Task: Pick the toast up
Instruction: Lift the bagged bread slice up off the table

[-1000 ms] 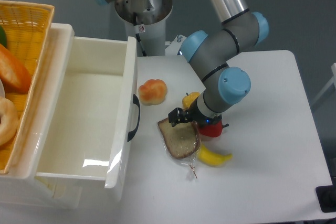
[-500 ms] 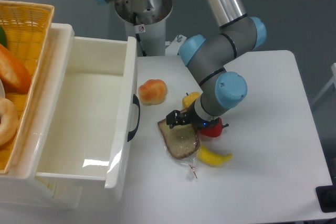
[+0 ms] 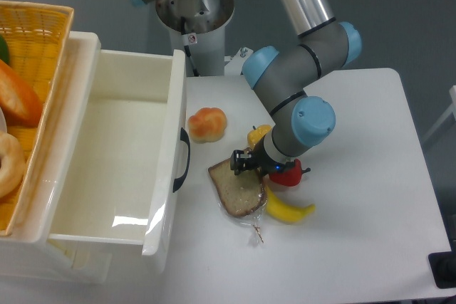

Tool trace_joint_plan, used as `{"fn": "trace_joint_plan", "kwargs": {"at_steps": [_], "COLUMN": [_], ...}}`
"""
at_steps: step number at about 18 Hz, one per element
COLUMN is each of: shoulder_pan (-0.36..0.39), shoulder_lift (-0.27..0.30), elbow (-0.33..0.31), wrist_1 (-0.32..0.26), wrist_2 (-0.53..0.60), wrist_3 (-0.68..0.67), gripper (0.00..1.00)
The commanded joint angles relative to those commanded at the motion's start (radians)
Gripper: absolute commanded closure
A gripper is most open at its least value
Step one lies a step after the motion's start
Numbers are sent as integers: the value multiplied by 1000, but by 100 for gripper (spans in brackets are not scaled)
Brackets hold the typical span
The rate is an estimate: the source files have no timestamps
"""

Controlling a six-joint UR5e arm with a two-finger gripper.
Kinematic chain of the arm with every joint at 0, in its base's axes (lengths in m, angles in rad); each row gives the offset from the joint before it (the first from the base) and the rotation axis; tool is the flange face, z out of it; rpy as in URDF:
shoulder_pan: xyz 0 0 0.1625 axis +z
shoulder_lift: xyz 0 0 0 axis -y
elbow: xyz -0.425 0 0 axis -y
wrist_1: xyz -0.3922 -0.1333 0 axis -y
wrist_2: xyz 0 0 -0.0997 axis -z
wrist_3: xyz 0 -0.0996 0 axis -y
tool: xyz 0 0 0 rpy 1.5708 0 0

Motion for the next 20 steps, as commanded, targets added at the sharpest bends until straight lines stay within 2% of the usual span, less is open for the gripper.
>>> {"fn": "trace_joint_plan", "kwargs": {"at_steps": [3,10,12,20], "shoulder_pan": [0,2,3,-14], "shoulder_lift": [5,34,52,129], "elbow": [0,8,31,115], "wrist_1": [-9,-17,-29,-18], "wrist_2": [2,0,2,35], "wrist_3": [-6,-11,-11,3], "gripper": [100,100,100,100]}}
